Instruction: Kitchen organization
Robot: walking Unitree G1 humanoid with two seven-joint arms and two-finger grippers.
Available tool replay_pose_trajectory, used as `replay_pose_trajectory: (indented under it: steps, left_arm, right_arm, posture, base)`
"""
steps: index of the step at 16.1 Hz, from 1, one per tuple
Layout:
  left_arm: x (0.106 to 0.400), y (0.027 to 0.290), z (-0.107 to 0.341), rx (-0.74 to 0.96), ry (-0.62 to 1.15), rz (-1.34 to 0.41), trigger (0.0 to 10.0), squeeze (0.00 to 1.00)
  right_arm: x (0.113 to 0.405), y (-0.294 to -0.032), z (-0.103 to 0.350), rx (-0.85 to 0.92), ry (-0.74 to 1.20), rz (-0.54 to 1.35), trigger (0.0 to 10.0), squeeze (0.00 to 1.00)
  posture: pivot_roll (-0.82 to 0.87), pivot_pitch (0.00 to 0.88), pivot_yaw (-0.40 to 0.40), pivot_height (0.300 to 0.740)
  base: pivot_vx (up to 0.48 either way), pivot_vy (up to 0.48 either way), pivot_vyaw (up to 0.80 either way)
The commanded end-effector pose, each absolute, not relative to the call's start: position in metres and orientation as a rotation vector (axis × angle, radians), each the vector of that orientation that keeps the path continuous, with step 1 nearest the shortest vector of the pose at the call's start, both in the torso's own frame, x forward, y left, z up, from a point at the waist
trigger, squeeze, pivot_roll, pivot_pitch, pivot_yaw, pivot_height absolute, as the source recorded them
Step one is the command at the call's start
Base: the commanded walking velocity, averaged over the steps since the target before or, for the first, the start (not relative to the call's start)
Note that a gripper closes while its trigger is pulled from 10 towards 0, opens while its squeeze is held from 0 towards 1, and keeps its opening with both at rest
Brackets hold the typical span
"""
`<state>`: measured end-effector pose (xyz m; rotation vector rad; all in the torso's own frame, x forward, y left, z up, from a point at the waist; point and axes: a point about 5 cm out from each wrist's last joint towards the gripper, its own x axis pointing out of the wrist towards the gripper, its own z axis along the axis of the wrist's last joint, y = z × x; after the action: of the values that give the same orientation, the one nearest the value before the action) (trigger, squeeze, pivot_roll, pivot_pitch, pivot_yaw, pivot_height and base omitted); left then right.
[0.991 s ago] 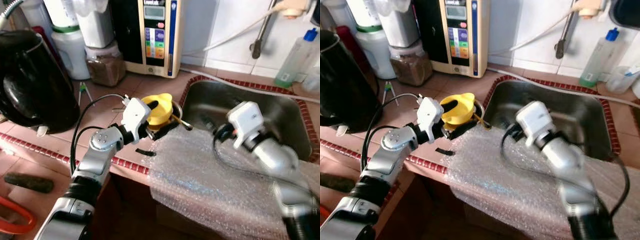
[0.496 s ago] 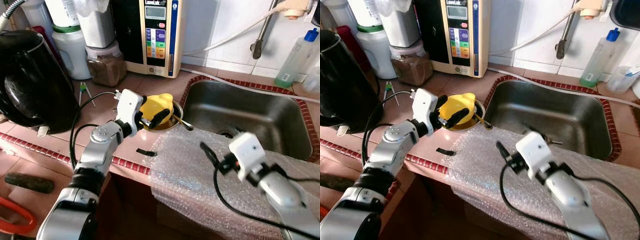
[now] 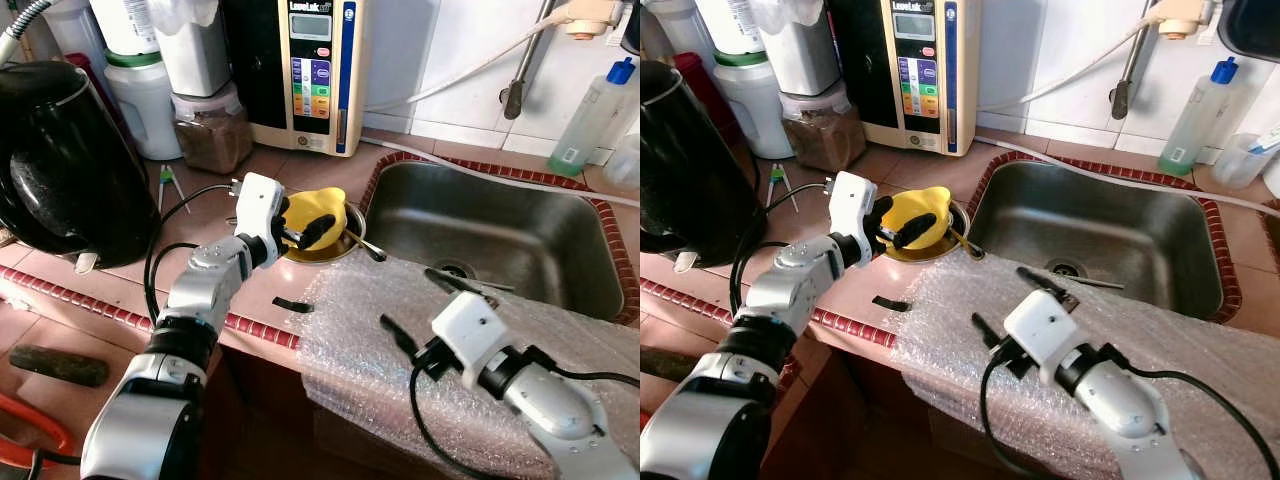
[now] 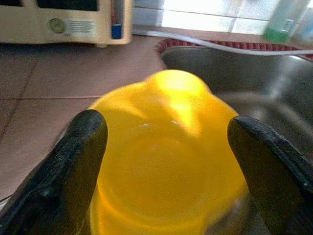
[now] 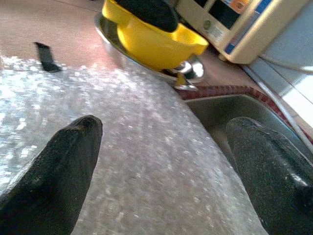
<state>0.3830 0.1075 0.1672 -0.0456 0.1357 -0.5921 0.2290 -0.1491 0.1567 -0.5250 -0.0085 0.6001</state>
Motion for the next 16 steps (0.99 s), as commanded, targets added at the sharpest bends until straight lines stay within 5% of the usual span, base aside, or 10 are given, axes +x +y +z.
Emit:
replay_pose_trajectory:
  steps: [1,9,10,11,16]
  left_arm:
    - [0.386,0.11,0.169,-0.059,0.156,-0.564,10.0,0.0]
    - [0.394,0.123,0.178,-0.1,0.153,-0.454,10.0,0.0]
    - [0.394,0.123,0.177,-0.089,0.161,-0.453,6.6,0.0]
    - [0.394,0.123,0.174,-0.08,0.184,-0.449,0.1,0.0]
    - [0.392,0.124,0.169,-0.014,0.231,-0.482,0.0,0.0]
  right_arm:
    - [0.227,-0.147,0.161,-0.539,-0.018,0.612,10.0,0.25]
    - [0.227,-0.143,0.159,-0.575,-0.018,0.635,10.0,0.2]
    - [0.227,-0.142,0.159,-0.576,-0.018,0.636,10.0,0.21]
    - [0.227,-0.142,0.16,-0.578,-0.019,0.637,10.0,0.2]
    - [0.228,-0.142,0.159,-0.587,-0.017,0.641,10.0,0.21]
  posture:
    - [0.02,0.044,0.056,0.74]
    - [0.02,0.048,0.053,0.74]
    - [0.02,0.048,0.053,0.74]
    - [0.02,0.047,0.053,0.74]
    - [0.02,0.047,0.053,0.74]
  base:
    - [0.0,0.0,0.0]
    - [0.0,0.0,0.0]
    - [0.0,0.0,0.0]
    - [0.0,0.0,0.0]
    - [0.0,0.0,0.0]
